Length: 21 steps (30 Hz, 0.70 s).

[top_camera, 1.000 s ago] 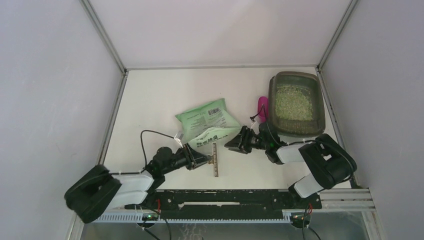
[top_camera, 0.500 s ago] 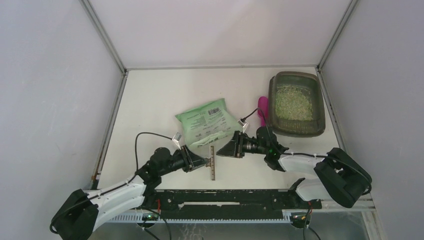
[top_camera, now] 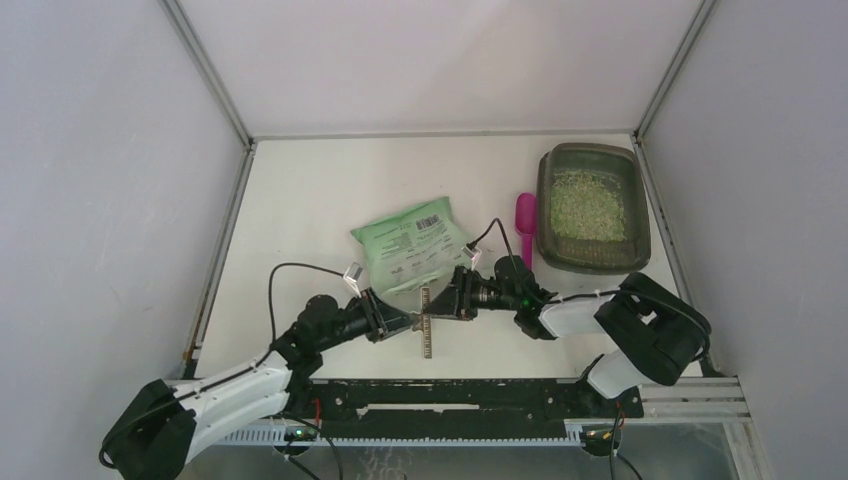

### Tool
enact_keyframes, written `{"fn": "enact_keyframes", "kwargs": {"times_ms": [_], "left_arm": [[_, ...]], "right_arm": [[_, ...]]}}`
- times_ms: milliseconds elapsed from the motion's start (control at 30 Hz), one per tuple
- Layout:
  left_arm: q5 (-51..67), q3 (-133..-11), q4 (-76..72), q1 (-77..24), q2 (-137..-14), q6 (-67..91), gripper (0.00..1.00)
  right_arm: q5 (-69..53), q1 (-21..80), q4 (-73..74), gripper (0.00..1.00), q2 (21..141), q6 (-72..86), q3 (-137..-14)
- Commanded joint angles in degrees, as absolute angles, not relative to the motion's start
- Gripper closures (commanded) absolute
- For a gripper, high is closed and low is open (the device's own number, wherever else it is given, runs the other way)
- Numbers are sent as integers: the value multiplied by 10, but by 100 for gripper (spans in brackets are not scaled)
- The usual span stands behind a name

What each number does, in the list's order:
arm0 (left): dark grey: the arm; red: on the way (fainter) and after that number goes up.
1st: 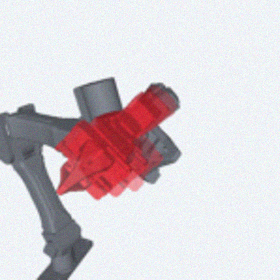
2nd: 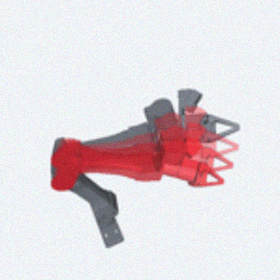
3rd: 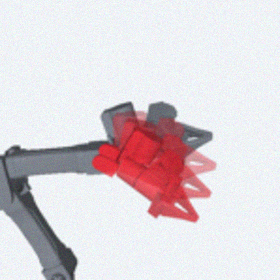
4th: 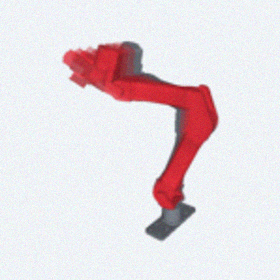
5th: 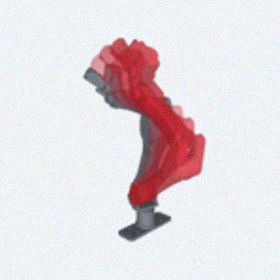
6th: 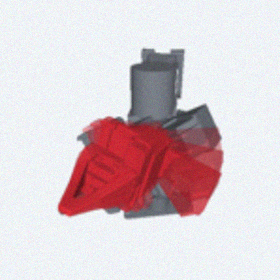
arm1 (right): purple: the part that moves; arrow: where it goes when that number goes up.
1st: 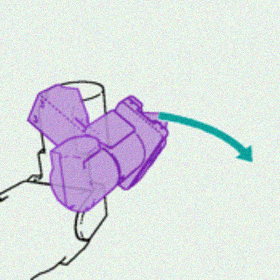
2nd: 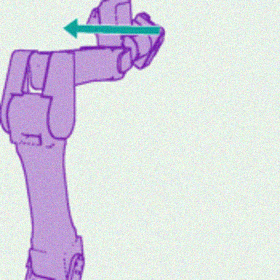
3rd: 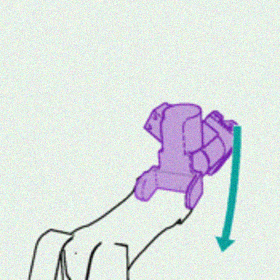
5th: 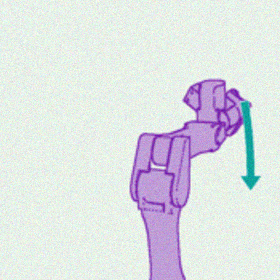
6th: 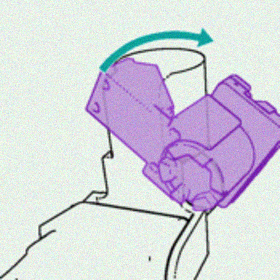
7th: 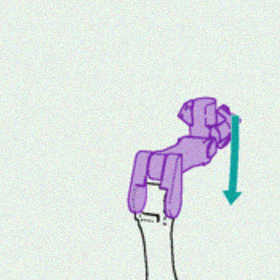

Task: Fill the litter box with clean litter
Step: Adjust the cat litter bag at the center of the board.

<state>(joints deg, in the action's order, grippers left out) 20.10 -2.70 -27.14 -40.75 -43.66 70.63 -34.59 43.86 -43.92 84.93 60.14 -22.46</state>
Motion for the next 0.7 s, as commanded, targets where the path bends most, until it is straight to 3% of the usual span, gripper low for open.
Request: {"fn": "enact_keyframes", "kwargs": {"times_ms": [0,67,167,300,467,667], "left_arm": [[217,-24,-337,-409,-462,715,86],[217,-19,-355,-409,-473,719,85],[219,-18,-361,-409,-473,719,77],[214,-23,-331,-408,-445,709,65],[206,-28,-273,-406,-400,695,56],[218,-4,-309,-395,-380,723,54]], "right_arm": [[-353,453,-544,51,880,635,-251],[-355,458,-559,56,895,643,-256],[-357,462,-577,79,912,653,-257],[-356,462,-584,96,915,656,-255],[-359,459,-595,100,918,661,-255],[-383,448,-724,100,970,727,-244]]}}
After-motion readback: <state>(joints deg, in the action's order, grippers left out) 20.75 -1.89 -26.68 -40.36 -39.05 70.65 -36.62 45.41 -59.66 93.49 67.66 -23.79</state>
